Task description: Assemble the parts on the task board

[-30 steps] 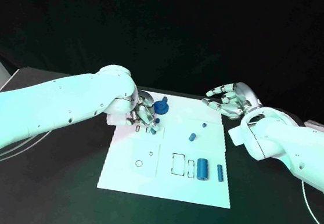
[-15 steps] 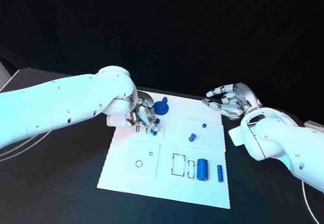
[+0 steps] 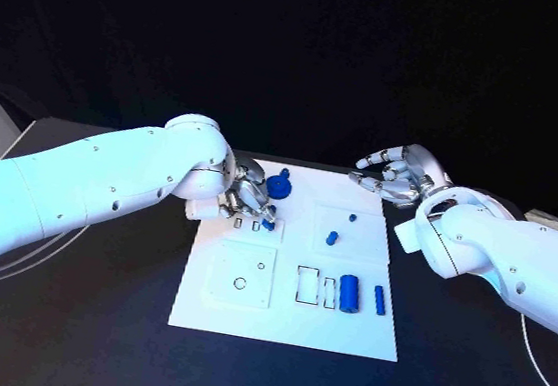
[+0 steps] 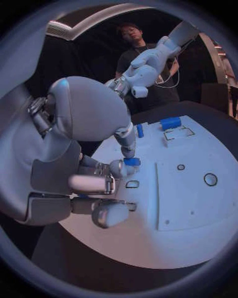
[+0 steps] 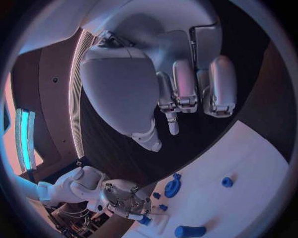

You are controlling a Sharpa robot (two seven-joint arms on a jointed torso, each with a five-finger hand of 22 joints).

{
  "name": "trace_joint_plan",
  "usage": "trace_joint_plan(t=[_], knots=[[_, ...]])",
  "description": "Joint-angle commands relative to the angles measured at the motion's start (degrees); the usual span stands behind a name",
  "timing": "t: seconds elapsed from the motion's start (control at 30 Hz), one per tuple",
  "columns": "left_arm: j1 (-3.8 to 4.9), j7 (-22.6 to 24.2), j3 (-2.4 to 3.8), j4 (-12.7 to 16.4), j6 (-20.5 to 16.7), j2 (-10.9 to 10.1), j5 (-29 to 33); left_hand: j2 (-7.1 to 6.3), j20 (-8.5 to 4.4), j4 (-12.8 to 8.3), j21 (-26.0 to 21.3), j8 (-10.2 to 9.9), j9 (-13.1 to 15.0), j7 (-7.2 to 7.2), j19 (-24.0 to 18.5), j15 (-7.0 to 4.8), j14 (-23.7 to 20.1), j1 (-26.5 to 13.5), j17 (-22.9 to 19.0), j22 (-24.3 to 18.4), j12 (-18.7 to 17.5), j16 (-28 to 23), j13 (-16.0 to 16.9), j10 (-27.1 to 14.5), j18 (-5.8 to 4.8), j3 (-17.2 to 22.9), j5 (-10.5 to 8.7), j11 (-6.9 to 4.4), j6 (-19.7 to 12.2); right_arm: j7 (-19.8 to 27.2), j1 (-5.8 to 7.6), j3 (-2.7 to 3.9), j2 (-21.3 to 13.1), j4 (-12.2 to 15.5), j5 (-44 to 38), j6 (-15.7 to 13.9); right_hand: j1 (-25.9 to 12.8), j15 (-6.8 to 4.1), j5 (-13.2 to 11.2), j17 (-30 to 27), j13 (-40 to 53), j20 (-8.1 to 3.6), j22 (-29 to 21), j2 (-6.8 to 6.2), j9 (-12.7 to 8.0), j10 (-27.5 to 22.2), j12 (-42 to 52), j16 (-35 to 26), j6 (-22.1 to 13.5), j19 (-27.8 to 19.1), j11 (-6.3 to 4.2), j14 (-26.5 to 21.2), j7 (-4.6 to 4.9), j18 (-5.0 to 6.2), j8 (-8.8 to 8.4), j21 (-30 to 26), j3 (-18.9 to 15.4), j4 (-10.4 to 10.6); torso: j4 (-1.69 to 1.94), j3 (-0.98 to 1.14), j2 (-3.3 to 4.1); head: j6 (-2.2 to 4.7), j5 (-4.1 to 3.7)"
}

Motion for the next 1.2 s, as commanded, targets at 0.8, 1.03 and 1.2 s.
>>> trace_joint_plan(t=[0.8,1.03,1.2], knots=[[-0.02,0.6,-2.31,4.39,-8.03,-4.4,-0.41,-0.12,-0.51,-9.81,1.25,-0.45,6.0,-1.73,1.41,-0.89,4.36,-0.57,9.8,1.9,1.18,0.21,1.77,2.11,-1.49,8.32,3.1,-0.46,3.25,0.4,-0.11,0.0,-0.5,-0.53,-0.48,0.15,-0.83,-0.17,0.25,15.09,11.15,-0.44,6.48,0.03,0.1,1.38,-0.09,0.23,-0.65,2.97,-0.04,5.86,-0.1,-0.37,0.41,-0.08,0.52,0.04,0.6,0.0,-0.66,-0.93,0.47],[-0.01,0.53,-3.43,4.26,-8.93,-4.09,-1.93,-0.15,-0.55,-9.9,1.4,-0.48,6.03,-1.76,1.57,-0.92,4.36,-0.57,9.78,2.17,1.26,0.19,1.89,2.26,-1.54,8.34,3.24,-0.5,3.37,0.41,-0.11,0.0,-0.46,-0.67,-0.6,0.13,-0.83,-0.17,0.25,15.09,11.15,-0.44,6.48,0.03,0.1,1.38,-0.09,0.23,-0.65,2.97,-0.04,5.86,-0.1,-0.37,0.41,-0.08,0.52,0.04,0.56,0.06,-0.63,-1.14,0.59],[0.0,0.46,-4.22,4.13,-9.55,-3.73,-2.92,-0.18,-0.56,-9.94,1.44,-0.49,6.04,-1.77,1.62,-0.93,4.36,-0.59,9.79,2.25,1.31,0.2,1.97,2.34,-1.55,8.33,3.3,-0.52,3.43,0.4,-0.11,0.0,-0.46,-0.7,-0.73,0.1,-0.88,-0.16,0.26,15.09,11.12,-0.43,6.44,0.01,0.11,1.34,-0.12,0.23,-0.76,2.96,-0.03,5.86,-0.08,-0.36,0.4,-0.13,0.57,0.03,0.54,0.06,-0.62,-1.23,0.67]])
